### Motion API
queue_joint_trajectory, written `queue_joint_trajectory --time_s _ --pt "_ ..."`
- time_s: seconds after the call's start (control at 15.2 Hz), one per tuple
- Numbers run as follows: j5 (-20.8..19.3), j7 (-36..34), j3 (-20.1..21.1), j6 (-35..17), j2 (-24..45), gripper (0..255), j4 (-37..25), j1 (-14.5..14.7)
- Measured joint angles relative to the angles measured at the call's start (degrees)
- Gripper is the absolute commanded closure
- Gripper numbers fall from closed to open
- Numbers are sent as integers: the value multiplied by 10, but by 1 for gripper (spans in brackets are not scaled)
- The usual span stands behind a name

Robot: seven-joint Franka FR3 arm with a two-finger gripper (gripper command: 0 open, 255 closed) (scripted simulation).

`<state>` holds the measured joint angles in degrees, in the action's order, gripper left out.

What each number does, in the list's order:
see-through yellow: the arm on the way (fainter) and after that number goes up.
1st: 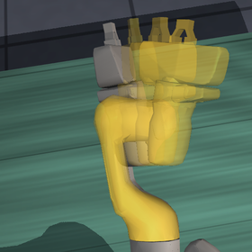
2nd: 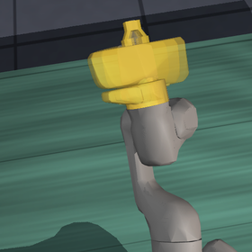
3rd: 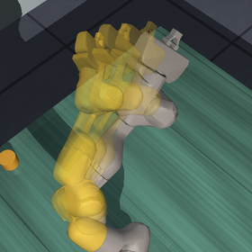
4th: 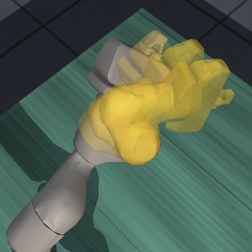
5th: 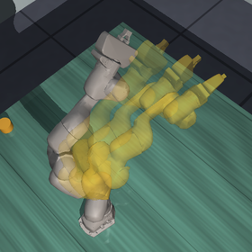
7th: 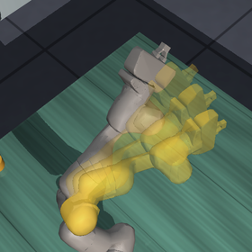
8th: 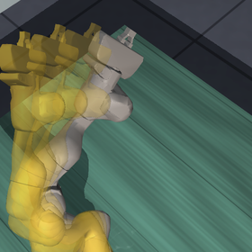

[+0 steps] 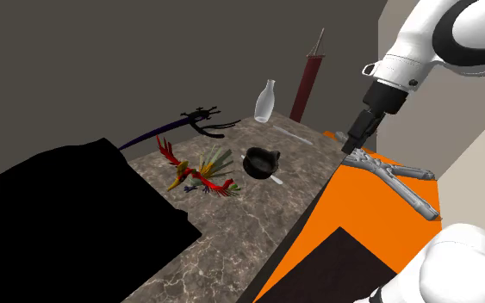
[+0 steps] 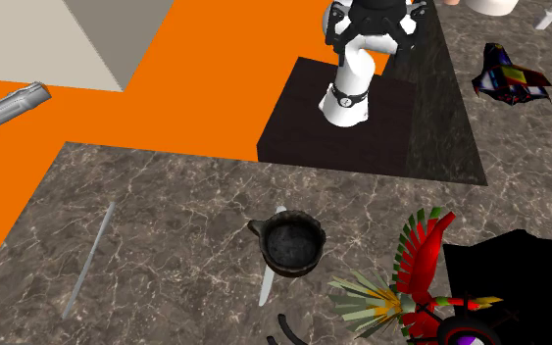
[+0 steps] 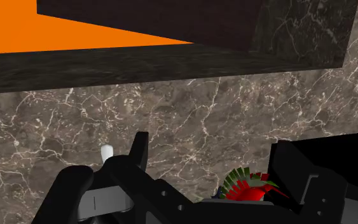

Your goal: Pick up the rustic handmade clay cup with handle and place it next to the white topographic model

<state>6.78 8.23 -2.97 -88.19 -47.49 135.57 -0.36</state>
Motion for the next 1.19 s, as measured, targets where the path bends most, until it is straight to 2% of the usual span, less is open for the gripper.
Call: queue_joint_trajectory --time_s 0.2,0.46,1.19 --pt "-6 13 -6 -16 20 0 -1 1" --pt "-17 50 -21 -75 86 0 -2 4" --pt "-28 156 -61 -214 317 0 -78 16"
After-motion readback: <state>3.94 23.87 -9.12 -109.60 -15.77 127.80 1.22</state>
